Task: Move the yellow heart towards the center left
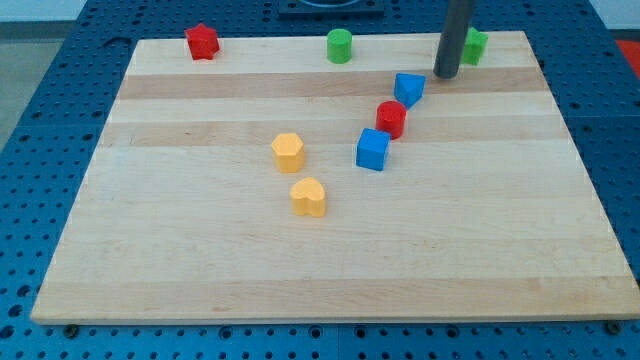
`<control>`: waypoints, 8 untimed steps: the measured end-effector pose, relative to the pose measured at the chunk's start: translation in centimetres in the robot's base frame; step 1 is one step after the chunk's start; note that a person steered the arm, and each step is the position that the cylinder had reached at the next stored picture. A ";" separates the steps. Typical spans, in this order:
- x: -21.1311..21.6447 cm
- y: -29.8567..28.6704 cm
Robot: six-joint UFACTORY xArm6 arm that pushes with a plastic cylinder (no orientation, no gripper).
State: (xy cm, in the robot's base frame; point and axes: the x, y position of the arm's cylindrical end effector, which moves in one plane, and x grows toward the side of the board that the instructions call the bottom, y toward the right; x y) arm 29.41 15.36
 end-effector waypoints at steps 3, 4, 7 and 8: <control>10.8 -0.5; 16.7 -0.7; 19.9 -18.0; 18.7 -24.2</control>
State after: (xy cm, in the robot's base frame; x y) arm 48.12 -8.83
